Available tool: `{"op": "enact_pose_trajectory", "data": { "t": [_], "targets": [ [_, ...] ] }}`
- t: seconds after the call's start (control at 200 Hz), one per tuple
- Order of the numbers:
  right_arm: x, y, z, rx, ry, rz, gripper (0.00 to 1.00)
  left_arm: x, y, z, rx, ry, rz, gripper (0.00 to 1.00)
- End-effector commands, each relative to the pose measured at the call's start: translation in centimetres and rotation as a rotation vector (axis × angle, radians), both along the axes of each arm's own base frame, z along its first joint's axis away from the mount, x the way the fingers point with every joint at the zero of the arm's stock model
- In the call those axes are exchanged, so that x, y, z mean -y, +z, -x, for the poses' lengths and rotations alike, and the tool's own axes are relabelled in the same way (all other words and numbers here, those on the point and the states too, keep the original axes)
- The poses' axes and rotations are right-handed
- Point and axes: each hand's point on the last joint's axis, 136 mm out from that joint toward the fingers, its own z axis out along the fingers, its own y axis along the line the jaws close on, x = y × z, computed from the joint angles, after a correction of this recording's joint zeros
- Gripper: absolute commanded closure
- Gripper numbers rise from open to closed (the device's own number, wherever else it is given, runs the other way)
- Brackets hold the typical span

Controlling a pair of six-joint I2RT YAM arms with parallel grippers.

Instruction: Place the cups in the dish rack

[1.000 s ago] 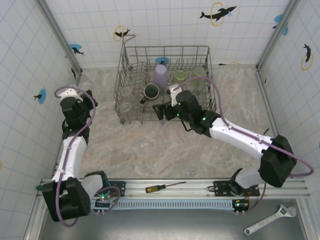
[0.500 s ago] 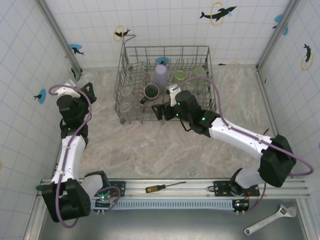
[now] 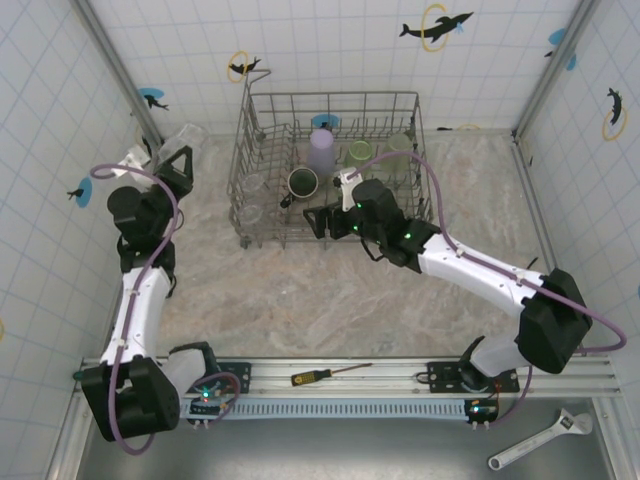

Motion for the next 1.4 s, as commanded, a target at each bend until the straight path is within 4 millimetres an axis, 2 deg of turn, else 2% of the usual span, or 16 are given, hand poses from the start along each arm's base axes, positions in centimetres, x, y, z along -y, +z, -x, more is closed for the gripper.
{"op": "enact_pose_trajectory", "data": {
  "t": [0.0,0.13,0.15,0.185,0.28,0.46,0.581,0.911,1.121,1.391],
  "targets": [
    [-0.6,1.5,-0.7,0.009,0.006,-0.066,0.00,2.3,3.1,0.8,0.109,-0.100,-0.011,1.00],
    [-0.4,1.6,-1.1,-0.025,0.013,-0.109,0.00,4.6,3.4,0.8,0.130,-0.175,-0.025,1.00],
    [-0.5,2.3,-1.4,-0.009,0.016,-0.139,0.00,5.1,3.4,0.8,0.131,-0.192,-0.029,1.00],
    [-0.4,2.6,-1.5,-0.013,0.016,-0.159,0.00,5.9,3.5,0.8,0.135,-0.217,-0.037,1.00],
    [0.5,2.9,-2.4,-0.022,-0.029,-0.222,0.00,7.9,3.5,0.9,0.141,-0.279,-0.053,1.00],
    [1.8,4.6,-3.5,-0.051,-0.046,-0.436,0.00,10.4,3.6,1.0,0.147,-0.351,-0.066,1.00],
    [1.9,5.8,-4.0,-0.059,-0.044,-0.525,0.00,11.7,3.3,0.8,0.141,-0.398,-0.066,1.00],
    [0.2,8.0,-5.0,-0.136,0.025,-0.796,0.00,14.9,2.2,0.6,0.135,-0.495,-0.050,1.00],
    [-1.5,8.9,-5.4,-0.153,0.072,-0.867,0.00,17.1,1.9,0.8,0.135,-0.555,-0.054,1.00],
    [-2.5,9.2,-6.8,-0.198,0.088,-0.980,0.00,18.3,1.2,0.8,0.125,-0.583,-0.046,1.00]
  ]
}}
